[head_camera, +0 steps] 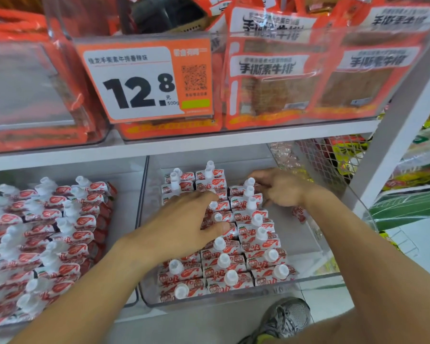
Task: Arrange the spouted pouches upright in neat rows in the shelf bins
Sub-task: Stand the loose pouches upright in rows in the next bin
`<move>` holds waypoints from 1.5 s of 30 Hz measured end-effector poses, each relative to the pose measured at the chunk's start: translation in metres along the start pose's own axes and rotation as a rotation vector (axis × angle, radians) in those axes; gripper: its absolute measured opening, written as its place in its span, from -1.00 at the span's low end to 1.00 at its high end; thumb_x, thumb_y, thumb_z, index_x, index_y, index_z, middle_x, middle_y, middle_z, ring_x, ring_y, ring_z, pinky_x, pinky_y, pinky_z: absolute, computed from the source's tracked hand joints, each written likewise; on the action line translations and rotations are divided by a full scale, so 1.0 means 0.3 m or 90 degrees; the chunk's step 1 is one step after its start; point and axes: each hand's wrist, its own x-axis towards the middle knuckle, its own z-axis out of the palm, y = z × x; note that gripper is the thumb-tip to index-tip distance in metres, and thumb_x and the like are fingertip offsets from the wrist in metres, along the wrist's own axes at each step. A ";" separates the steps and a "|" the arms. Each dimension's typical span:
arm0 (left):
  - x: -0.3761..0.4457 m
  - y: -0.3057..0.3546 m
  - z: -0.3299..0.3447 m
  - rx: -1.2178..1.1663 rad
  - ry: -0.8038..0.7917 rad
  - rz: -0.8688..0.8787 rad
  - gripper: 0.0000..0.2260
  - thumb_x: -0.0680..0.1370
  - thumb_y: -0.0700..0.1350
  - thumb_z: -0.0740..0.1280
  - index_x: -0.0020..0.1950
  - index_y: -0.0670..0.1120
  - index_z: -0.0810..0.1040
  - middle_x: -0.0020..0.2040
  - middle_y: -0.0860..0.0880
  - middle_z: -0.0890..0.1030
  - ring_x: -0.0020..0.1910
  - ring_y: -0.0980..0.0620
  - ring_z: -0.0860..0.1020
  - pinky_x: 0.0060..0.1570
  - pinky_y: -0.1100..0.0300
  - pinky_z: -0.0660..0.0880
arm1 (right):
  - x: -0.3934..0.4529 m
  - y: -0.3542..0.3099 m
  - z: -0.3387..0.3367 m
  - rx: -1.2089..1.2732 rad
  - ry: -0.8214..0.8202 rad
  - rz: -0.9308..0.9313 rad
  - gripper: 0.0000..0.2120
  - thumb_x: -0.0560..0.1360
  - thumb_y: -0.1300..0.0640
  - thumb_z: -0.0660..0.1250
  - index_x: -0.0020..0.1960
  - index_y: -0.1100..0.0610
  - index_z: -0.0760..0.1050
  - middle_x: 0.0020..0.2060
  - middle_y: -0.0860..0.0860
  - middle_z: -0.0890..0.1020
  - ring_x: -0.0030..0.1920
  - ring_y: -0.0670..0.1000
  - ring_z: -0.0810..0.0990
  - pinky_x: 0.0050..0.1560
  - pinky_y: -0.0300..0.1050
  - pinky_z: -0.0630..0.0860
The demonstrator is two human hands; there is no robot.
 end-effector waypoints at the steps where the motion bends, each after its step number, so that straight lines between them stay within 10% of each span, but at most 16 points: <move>1: 0.001 -0.001 0.000 0.000 0.000 0.000 -0.41 0.51 0.35 0.15 0.45 0.09 0.26 0.39 0.05 0.43 0.34 0.02 0.40 0.31 0.05 0.38 | 0.000 -0.002 -0.002 -0.019 -0.013 -0.002 -0.73 0.59 0.25 0.27 0.12 -0.09 0.58 0.05 -0.16 0.67 0.07 -0.06 0.64 0.12 -0.02 0.61; 9: 0.002 -0.006 0.001 -0.005 -0.004 -0.013 -0.40 0.50 0.37 0.16 0.46 0.12 0.24 0.40 0.07 0.41 0.34 0.03 0.39 0.32 0.06 0.38 | 0.006 -0.031 -0.011 -0.060 -0.059 0.034 -0.68 0.61 0.24 0.22 0.10 -0.18 0.53 0.12 -0.12 0.62 -0.03 -0.04 0.66 -0.07 -0.13 0.65; 14: 0.004 -0.010 0.005 -0.013 -0.001 -0.016 -0.39 0.48 0.39 0.15 0.46 0.13 0.25 0.39 0.07 0.42 0.33 0.03 0.40 0.31 0.04 0.38 | -0.054 -0.023 -0.046 0.038 -0.018 0.063 -0.57 0.57 0.32 0.26 0.34 -0.06 0.49 0.18 -0.10 0.60 0.18 0.01 0.59 0.23 -0.02 0.54; 19: 0.001 -0.005 0.003 -0.015 0.013 -0.016 -0.42 0.49 0.37 0.17 0.43 0.13 0.28 0.36 0.07 0.44 0.29 0.04 0.42 0.27 0.06 0.41 | -0.151 -0.018 -0.100 -0.129 0.191 0.027 -0.68 0.57 0.18 0.30 0.32 0.04 0.52 0.17 -0.03 0.60 0.16 0.03 0.58 0.18 -0.19 0.43; 32: -0.003 -0.004 -0.002 -0.010 0.022 -0.003 -0.47 0.50 0.34 0.18 0.35 0.06 0.35 0.19 0.03 0.52 0.13 0.01 0.48 0.12 0.05 0.46 | -0.224 -0.011 0.078 -0.546 0.134 0.179 -0.41 0.42 0.30 0.33 0.43 0.03 0.37 0.32 0.17 0.42 0.36 0.26 0.30 0.35 0.10 0.32; 40: -0.001 -0.002 -0.003 -0.021 0.016 -0.013 -0.43 0.49 0.35 0.19 0.40 0.08 0.32 0.23 0.04 0.50 0.15 0.02 0.47 0.14 0.07 0.45 | -0.211 -0.037 0.129 -0.570 0.156 0.224 -0.54 0.44 0.36 0.26 0.28 0.06 0.50 0.19 0.15 0.55 0.28 0.25 0.42 0.34 0.15 0.22; 45: 0.005 -0.003 -0.001 -0.030 0.032 -0.005 -0.45 0.49 0.32 0.23 0.39 0.08 0.36 0.29 0.05 0.50 0.20 0.05 0.47 0.13 0.14 0.43 | -0.202 -0.037 0.092 -0.390 0.292 0.145 -0.67 0.26 0.43 0.34 -0.19 0.02 0.50 -0.07 0.07 0.59 0.16 0.24 0.47 0.19 0.15 0.40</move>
